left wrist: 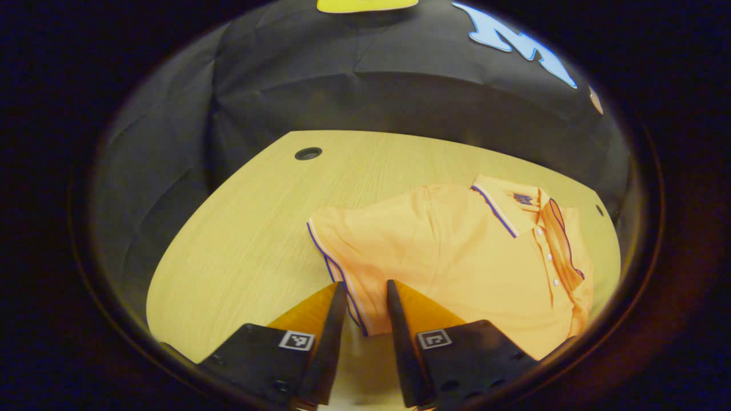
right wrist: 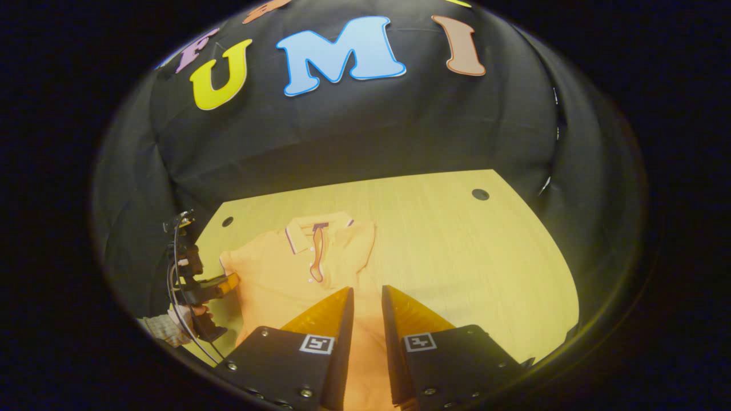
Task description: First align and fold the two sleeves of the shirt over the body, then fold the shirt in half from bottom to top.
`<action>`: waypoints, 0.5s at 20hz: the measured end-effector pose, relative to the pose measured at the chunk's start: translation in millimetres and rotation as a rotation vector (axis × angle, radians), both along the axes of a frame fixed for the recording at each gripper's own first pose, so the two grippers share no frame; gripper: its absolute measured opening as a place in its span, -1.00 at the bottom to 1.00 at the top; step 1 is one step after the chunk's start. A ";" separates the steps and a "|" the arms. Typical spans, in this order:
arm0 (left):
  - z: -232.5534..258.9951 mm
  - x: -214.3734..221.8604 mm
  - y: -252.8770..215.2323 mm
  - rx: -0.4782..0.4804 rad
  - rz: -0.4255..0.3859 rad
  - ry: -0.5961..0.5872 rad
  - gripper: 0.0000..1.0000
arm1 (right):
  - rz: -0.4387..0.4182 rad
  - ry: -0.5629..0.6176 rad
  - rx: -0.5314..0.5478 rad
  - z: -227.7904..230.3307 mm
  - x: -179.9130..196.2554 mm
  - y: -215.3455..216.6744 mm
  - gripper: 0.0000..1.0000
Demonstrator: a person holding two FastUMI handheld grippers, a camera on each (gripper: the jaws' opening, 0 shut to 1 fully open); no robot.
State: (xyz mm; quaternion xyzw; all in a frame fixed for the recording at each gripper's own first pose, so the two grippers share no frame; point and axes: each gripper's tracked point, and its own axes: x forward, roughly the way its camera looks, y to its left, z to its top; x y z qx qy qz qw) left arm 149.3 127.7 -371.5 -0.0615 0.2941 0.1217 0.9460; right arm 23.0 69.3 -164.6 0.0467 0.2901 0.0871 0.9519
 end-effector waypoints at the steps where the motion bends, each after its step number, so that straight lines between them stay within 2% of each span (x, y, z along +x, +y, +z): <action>1: 0.3 0.6 -2.0 -0.017 0.005 -0.010 -0.43 | 0.001 0.003 -0.001 -0.6 -0.1 0.2 -0.47; 2: -0.4 0.3 -1.8 -0.023 0.008 -0.009 -0.57 | 0.001 0.004 -0.002 -2.0 0.6 0.6 -0.40; 4: 0.1 0.7 -2.4 -0.035 -0.003 -0.001 -0.78 | 0.002 0.003 0.000 -2.5 0.5 0.7 -0.40; 8: 2.8 -0.2 -1.7 0.007 -0.017 0.033 -0.79 | -0.002 0.003 0.006 -3.5 -0.4 -1.7 -0.40; 10: 17.7 3.3 -6.7 0.047 -0.031 0.008 -0.79 | -0.005 0.005 0.010 -4.1 -1.5 -3.6 -0.40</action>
